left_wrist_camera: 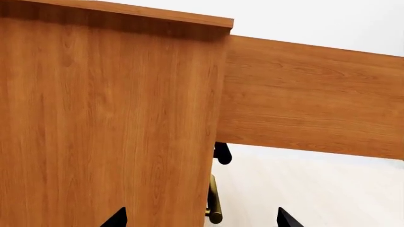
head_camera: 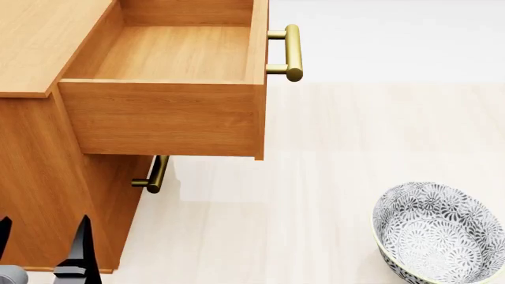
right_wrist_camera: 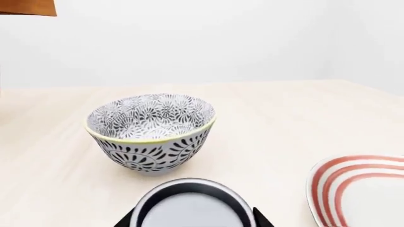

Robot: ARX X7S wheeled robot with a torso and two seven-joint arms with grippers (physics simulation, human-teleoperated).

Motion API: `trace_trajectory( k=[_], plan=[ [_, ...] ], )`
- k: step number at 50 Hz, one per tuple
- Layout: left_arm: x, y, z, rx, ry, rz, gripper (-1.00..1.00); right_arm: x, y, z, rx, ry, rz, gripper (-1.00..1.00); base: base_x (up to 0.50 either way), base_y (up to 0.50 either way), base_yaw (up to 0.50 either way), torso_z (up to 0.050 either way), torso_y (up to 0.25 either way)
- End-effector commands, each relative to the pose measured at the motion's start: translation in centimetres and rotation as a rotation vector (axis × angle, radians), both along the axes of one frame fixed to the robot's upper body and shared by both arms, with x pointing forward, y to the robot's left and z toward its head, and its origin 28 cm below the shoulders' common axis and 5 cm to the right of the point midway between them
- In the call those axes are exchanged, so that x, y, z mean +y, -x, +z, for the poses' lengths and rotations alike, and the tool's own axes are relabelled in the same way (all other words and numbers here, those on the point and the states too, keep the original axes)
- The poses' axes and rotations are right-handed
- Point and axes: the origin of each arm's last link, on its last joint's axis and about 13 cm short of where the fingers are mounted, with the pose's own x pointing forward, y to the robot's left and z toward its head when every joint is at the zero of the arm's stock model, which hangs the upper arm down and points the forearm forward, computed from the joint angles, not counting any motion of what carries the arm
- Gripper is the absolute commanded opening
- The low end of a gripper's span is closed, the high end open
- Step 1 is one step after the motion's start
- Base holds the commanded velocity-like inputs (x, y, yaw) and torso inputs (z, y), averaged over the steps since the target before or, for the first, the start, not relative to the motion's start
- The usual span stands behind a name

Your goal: Put the ketchup in the top drawer of the cabinet.

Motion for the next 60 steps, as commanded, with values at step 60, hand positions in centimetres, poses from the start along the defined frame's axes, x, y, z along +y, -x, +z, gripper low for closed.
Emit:
trace_trajectory(
  k=[60],
  plan=[
    [0.5, -0.3, 0.2, 0.001, 0.011, 0.003, 1.0, 1.7, -4.9, 15.2, -0.306, 0.056, -0.094, -1.0, 0.0, 0.0, 0.0, 0.0, 0.0]
  ],
)
